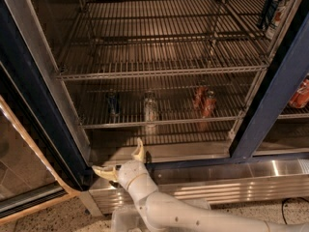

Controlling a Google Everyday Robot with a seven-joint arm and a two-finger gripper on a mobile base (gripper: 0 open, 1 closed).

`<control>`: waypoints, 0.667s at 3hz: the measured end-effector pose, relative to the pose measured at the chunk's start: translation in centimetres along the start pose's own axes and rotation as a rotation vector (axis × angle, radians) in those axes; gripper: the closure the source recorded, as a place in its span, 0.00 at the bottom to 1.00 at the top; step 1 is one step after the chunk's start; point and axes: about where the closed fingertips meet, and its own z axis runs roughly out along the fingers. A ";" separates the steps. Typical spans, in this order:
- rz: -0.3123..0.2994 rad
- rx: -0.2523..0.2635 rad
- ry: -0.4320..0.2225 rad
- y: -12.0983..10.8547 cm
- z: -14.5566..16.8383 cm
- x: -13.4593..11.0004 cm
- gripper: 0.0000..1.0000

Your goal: Pick pepsi can from bottom shelf of fridge

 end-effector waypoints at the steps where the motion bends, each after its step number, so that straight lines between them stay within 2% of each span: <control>1: 0.051 0.021 -0.006 -2.4 4.6 2.7 0.00; 2: 0.051 0.020 -0.005 -2.4 4.8 2.7 0.00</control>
Offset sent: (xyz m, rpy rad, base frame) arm 0.0815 0.0040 -0.0454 0.0806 0.0325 -0.0454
